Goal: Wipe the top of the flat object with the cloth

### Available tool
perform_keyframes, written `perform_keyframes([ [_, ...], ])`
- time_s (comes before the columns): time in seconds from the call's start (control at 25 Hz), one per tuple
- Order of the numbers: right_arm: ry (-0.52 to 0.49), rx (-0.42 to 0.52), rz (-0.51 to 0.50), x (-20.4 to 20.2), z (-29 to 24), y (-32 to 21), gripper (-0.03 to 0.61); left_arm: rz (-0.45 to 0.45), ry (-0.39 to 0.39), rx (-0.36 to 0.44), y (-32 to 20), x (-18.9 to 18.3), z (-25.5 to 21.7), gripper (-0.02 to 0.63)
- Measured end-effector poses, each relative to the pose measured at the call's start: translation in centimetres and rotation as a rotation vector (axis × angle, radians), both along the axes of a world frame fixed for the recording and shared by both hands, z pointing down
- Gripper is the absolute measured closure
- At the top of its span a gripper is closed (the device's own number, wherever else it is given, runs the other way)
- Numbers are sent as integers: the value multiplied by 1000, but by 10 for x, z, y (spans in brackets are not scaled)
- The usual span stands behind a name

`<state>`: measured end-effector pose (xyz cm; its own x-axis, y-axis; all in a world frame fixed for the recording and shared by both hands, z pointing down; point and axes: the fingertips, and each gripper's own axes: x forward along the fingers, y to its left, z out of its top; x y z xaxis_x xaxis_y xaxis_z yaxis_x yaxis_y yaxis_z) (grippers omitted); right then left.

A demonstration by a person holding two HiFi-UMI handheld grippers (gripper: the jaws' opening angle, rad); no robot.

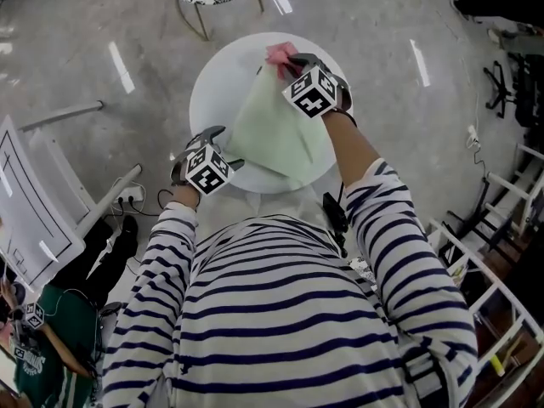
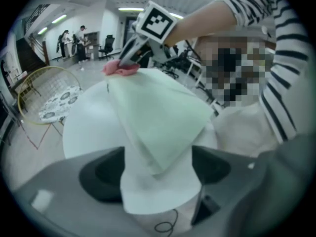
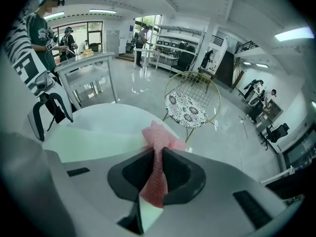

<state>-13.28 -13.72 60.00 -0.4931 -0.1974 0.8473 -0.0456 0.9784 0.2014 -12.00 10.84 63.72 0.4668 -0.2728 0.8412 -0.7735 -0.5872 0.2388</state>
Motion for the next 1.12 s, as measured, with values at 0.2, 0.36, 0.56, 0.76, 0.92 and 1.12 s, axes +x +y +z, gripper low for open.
perform_keyframes([
  [0.2,-3,-11,-54,-2,-1,29,537,-9,14,-7,-4,6,2,190],
  [0.36,-13,-27,-109,-1,-1,61,537,15,-4,-10,-5,8,4,190],
  [0.56,-31,-69,-155,-2,0,103,537,21,-12,-19,-6,6,6,189],
  [0.76,-43,-124,-186,2,-2,142,537,27,-20,-23,-6,7,5,189],
  [0.92,-44,-179,-231,6,-1,180,537,31,-21,-34,-5,7,6,189],
  [1.12,-42,-240,-273,14,2,217,537,38,-25,-45,-6,8,7,187],
])
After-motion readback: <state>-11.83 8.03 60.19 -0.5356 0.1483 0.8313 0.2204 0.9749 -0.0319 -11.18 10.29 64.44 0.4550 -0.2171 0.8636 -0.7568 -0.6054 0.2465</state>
